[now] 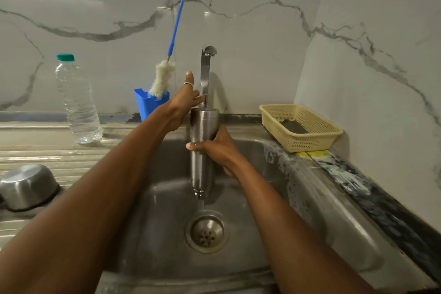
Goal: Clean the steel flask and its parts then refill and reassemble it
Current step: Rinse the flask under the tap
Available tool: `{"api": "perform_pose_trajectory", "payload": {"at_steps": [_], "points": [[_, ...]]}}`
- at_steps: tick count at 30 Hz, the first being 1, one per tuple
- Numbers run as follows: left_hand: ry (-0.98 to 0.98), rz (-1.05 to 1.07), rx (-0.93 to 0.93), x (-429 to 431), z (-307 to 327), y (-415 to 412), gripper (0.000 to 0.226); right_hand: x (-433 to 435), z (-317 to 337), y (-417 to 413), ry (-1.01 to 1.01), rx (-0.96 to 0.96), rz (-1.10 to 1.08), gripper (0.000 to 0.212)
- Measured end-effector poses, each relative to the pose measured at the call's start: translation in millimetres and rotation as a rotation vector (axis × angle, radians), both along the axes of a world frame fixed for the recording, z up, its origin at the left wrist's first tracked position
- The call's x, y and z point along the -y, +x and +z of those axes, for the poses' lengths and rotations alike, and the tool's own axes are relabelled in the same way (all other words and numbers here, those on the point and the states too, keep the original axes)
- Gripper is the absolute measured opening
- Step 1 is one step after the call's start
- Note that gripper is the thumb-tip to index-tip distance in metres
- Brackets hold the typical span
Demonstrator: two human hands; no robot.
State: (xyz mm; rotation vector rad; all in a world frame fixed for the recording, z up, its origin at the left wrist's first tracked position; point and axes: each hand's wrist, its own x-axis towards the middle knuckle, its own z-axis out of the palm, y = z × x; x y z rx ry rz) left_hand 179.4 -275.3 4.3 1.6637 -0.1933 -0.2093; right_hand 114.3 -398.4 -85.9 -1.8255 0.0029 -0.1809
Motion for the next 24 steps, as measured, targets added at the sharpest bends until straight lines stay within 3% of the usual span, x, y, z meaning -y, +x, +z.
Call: {"api": "perform_pose_trajectory", "payload": {"at_steps": [7,10,13,19,22,24], "points": [[0.092,0.129,0.017,-20,-20,-47,0.062,1,12,-14,-0.011,0.015,-0.035,0.078],[0.096,0.116,0.021,-18,-33,-75,0.047,-3,18,-24,-0.08,0.031,-0.052,0.071],[0.073,0.094,0.061,-18,-40,-98,0.042,-6,34,-40,-0.138,0.06,-0.048,0.077],[0.068,0.022,0.176,-27,-25,-126,0.038,-9,54,-68,-0.201,0.102,-0.077,0.076],[0.112,-0.008,0.195,-29,-21,-137,0.066,-11,59,-80,-0.226,0.115,-0.096,0.065],[0.148,0.008,0.191,-29,-20,-146,0.072,-12,62,-91,-0.226,0.118,-0.099,0.066]]}}
